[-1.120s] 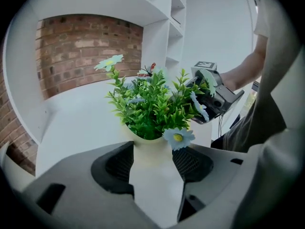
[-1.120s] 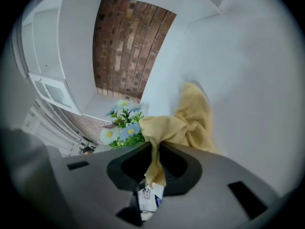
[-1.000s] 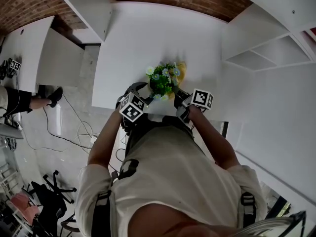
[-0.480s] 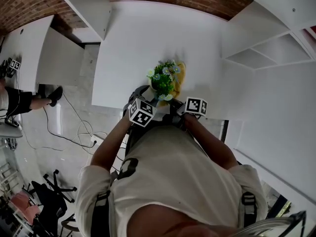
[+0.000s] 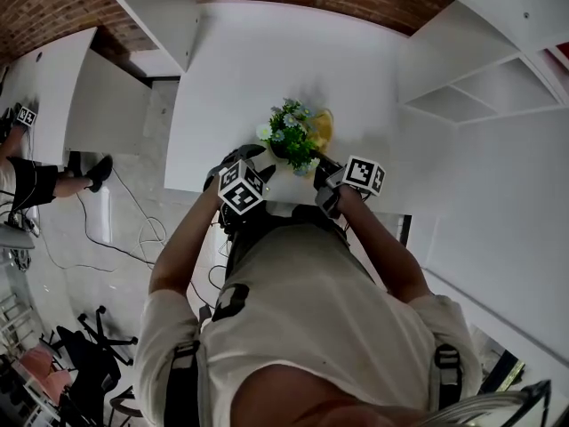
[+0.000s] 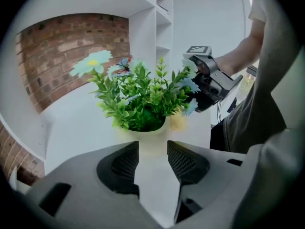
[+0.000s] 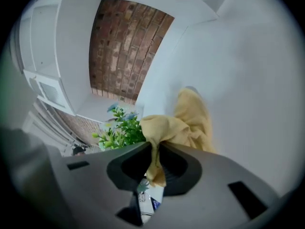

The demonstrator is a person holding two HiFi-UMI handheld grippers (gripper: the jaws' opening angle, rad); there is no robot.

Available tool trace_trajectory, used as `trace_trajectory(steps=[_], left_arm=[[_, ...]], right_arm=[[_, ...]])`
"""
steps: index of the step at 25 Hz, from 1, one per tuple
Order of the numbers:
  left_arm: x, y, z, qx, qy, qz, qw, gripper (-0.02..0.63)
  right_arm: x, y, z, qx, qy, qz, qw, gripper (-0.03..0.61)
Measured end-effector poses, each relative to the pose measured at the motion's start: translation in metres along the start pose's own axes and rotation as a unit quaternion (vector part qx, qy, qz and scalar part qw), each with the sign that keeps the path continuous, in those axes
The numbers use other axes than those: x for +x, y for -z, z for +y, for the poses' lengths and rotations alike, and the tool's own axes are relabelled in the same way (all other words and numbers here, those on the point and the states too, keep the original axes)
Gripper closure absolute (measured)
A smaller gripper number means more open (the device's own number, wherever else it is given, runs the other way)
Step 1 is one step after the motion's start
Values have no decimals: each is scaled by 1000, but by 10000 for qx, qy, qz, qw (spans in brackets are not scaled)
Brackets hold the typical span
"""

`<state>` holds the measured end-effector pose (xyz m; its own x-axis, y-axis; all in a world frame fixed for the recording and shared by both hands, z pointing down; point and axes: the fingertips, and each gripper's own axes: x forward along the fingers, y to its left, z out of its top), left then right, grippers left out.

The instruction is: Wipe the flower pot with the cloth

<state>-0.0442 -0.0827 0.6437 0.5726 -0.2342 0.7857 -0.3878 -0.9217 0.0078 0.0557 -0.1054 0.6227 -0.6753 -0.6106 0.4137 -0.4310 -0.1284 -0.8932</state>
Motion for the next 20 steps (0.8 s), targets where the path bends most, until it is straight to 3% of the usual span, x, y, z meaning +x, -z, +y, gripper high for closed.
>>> trace_trajectory(steps=[3,7,10,14,20], left_arm=[[5,-1,-1,-12,-19,173,9998,444],[5,-6,-1,-864,-86,25,9962,468],[6,-7,-5,-1154,-155,-47,9932,468],[10,-10,-15,-1239,-187,-67,9921,468],[15,-14,-24,-1084,-9,-148,9940,468]], right_arm=[[3,-4,3,-14,-42,-55,10000,517],[-2,10,-1,154,-58,-44,9999,517],[-5,30,-8,310,11,54,9995,517],[-3,58,-10,511,42,360,9980,517],[-2,41,-8,289,39,251,9993,517]])
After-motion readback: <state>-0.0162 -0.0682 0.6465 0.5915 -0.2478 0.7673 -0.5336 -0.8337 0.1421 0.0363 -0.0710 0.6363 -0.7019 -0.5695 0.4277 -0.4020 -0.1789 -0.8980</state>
